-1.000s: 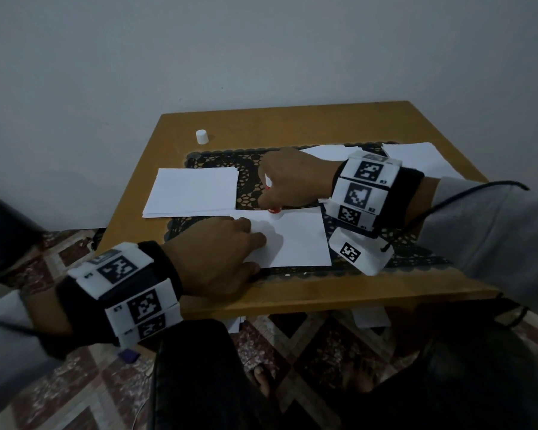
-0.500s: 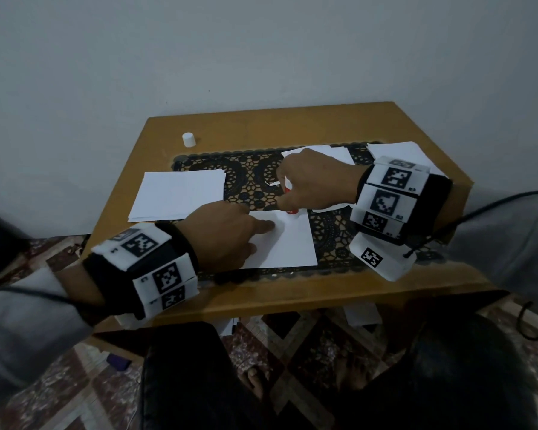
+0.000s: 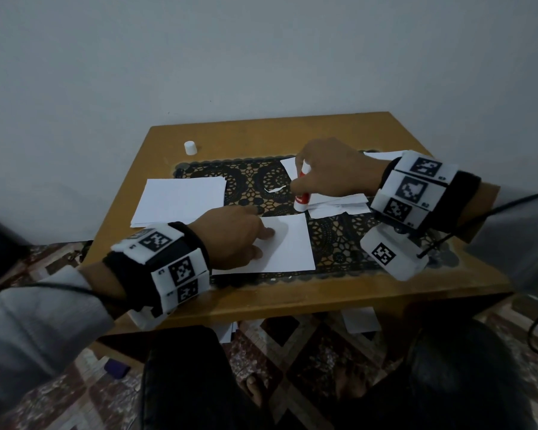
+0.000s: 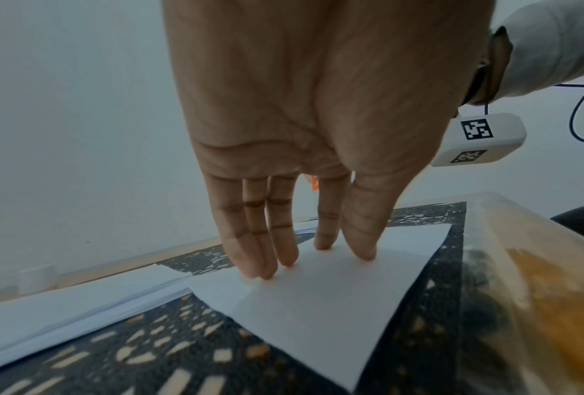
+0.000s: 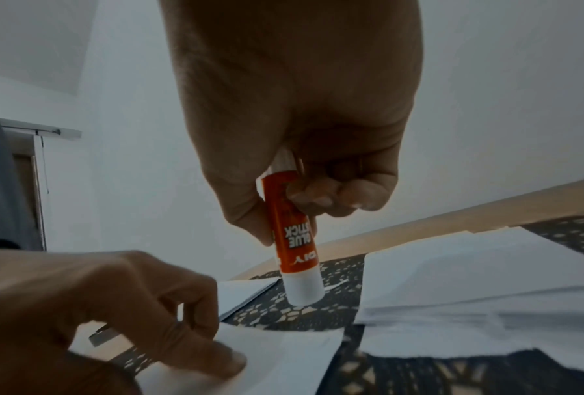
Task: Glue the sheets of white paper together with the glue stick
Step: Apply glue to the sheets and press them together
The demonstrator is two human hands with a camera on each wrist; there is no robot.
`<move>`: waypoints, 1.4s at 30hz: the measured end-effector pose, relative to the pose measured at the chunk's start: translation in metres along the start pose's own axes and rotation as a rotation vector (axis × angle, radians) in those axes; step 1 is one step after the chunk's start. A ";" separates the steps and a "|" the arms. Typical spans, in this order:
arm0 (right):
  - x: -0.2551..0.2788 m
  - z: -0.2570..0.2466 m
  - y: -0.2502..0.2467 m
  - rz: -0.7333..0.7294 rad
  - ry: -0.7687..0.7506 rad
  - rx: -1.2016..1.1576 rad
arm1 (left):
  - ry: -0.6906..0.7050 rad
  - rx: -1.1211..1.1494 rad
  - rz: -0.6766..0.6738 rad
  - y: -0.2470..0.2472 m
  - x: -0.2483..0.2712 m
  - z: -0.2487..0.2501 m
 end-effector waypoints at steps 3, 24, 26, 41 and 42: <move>0.007 -0.004 0.007 -0.036 -0.017 0.000 | 0.006 0.029 0.005 -0.001 -0.001 -0.001; 0.036 -0.024 0.027 -0.121 -0.121 0.003 | -0.015 0.105 0.018 -0.003 -0.003 0.002; 0.042 -0.027 0.028 -0.131 -0.146 0.006 | -0.018 0.116 0.014 -0.003 -0.004 0.002; 0.055 -0.002 0.001 -0.195 -0.157 -0.172 | -0.157 0.204 -0.099 -0.008 -0.031 -0.022; 0.053 0.003 -0.003 -0.177 -0.143 -0.175 | -0.163 0.224 -0.109 -0.009 -0.032 -0.023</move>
Point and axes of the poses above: each hand's wrist, its own x-axis away from the middle knuckle, its own y-axis out of the palm, z = x × y, the point moved 6 cm from there along -x, towards the middle knuckle, and after that the axes turned 10 degrees about x, right-handed, at the moved point
